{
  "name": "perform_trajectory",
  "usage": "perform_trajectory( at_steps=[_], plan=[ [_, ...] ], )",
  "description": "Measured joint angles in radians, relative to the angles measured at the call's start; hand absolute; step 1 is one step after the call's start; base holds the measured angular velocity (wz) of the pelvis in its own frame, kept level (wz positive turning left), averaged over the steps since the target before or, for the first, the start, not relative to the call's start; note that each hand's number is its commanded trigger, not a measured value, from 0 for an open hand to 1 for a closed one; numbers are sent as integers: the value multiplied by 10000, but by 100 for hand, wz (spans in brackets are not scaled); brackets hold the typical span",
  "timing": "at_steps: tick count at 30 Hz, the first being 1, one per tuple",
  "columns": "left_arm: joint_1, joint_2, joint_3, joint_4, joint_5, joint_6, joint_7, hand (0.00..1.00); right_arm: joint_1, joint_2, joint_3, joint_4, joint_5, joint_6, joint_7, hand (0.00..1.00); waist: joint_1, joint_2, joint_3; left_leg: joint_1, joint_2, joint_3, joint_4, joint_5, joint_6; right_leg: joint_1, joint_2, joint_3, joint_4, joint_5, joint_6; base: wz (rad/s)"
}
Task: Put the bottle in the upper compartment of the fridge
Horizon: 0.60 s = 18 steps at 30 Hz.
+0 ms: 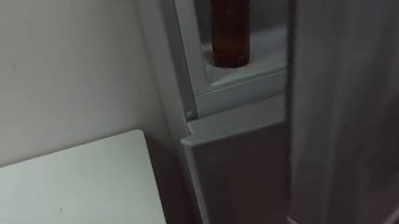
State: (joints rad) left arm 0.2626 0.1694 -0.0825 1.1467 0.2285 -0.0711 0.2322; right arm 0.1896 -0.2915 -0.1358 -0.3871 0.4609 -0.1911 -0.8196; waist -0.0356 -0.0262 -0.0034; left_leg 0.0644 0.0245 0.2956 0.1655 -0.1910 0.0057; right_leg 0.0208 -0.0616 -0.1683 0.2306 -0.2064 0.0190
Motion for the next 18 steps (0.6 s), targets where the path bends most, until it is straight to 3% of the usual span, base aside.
perform_trajectory(
  at_steps=[6, 18],
  plan=[
    [-6, 4, 6, -22, -6, 12, 0, 0, -97, -6, -12, -661, -383, -576, 697, 0, 88, 50, 19, 3, 9, -132, -15, -15, -24, 190, 31, -121, -257, 15, 3, 7],
    [-7, 2, 8, -81, -3, 88, 2, 0, -131, -6, -8, -660, -384, -583, 1562, 0, 127, 62, 19, 21, 13, -131, -18, -22, -34, 306, 38, -124, -275, 31, 8, 0]
  ],
)
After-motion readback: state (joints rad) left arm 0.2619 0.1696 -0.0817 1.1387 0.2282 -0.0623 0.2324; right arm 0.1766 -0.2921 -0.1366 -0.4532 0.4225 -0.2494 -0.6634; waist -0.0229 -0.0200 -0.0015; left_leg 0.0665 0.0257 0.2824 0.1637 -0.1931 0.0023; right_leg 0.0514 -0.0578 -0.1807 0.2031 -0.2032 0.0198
